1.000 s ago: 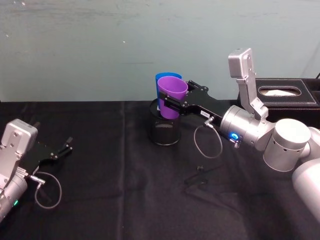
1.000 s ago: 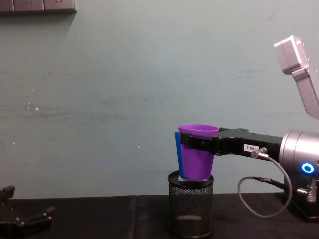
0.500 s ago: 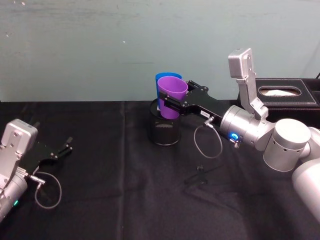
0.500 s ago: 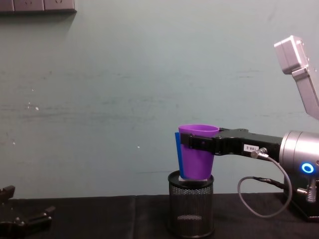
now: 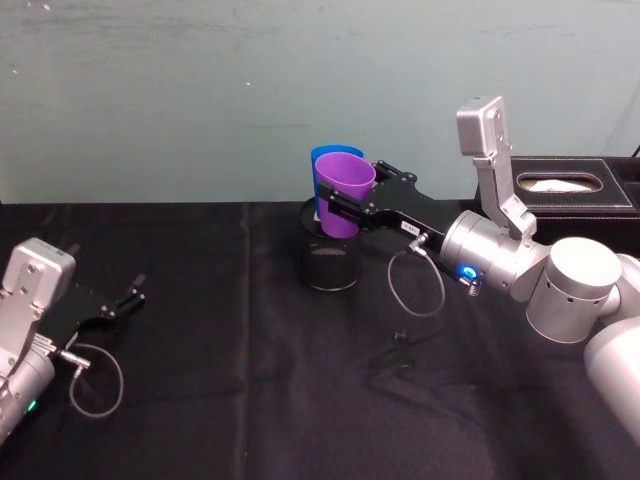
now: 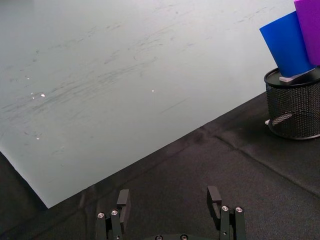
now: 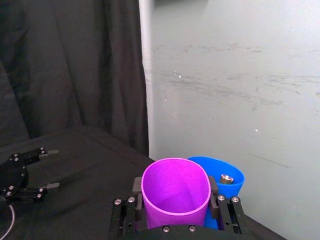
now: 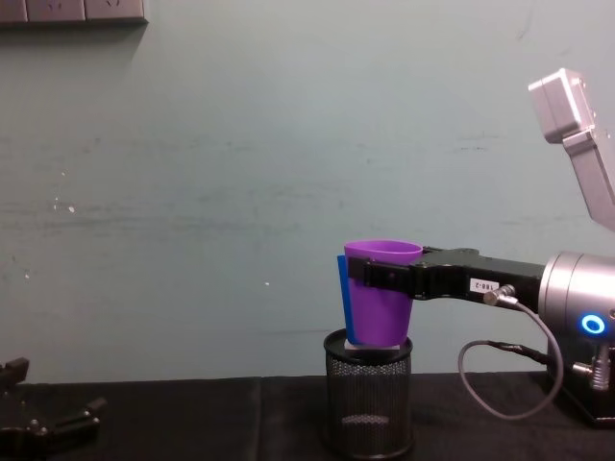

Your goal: Pick up one cup with a gripper and tap it against the other cup.

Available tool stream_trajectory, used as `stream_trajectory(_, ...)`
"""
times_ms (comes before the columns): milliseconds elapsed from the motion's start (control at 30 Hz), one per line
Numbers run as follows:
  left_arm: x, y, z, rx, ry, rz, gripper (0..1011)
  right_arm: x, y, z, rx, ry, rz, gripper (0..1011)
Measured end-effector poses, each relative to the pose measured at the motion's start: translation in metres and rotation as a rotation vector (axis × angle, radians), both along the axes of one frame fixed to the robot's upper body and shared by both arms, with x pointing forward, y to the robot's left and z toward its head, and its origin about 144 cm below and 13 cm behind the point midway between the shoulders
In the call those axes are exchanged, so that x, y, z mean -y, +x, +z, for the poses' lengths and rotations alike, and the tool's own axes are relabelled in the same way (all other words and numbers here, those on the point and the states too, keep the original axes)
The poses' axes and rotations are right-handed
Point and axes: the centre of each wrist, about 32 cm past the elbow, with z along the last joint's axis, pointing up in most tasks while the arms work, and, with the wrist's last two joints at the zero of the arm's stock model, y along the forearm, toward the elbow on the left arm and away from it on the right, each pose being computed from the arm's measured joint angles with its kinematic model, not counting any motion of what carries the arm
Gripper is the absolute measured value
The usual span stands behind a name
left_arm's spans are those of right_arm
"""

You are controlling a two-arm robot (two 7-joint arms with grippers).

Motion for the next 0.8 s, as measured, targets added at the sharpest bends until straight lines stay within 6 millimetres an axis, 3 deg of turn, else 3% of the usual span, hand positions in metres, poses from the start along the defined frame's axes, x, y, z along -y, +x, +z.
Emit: stream_trajectory(800,0.0000,0.0000,0.0000,0.000,0.000,0.000,1000,0.0000,0.0000,0.0000,0.000,0.000,0.000,728)
